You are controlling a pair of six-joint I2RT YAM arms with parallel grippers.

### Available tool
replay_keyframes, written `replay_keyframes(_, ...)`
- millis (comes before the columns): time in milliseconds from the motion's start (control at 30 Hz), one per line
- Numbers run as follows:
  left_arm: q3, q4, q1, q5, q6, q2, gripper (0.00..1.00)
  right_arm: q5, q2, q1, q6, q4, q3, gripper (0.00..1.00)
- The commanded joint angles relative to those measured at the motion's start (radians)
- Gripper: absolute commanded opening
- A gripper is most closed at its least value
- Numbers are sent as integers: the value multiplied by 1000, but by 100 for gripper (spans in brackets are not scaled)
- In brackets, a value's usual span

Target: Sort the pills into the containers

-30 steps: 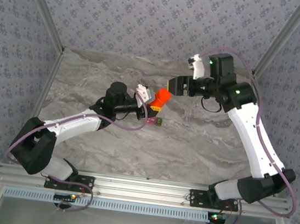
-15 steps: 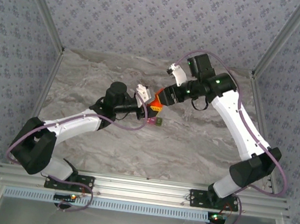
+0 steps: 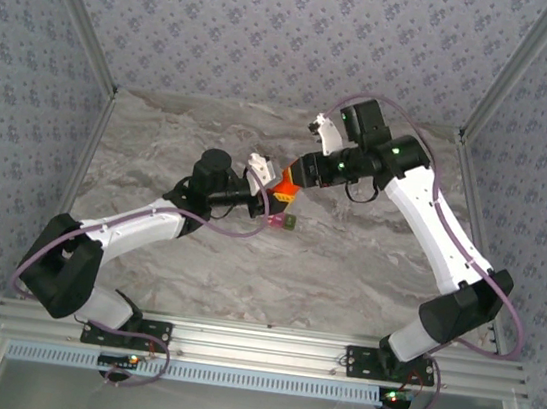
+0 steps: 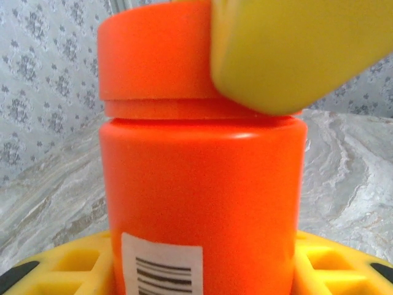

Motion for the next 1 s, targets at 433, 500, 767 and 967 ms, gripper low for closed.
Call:
replay_keyframes(433, 48, 72, -5, 44, 10, -7, 0, -119, -145, -120, 204, 120, -68, 80)
replay_keyframes(500, 48, 70, -4, 45, 12, -9, 0, -139, -167, -159, 103, 87, -52, 81)
replay_keyframes(767, 56, 55, -5, 48, 14, -12, 0, -146, -109, -133, -250, 17, 15, 78)
replay_keyframes(967, 62, 52, -5, 52, 13, -6, 0, -109, -41, -119, -277, -3, 61, 78)
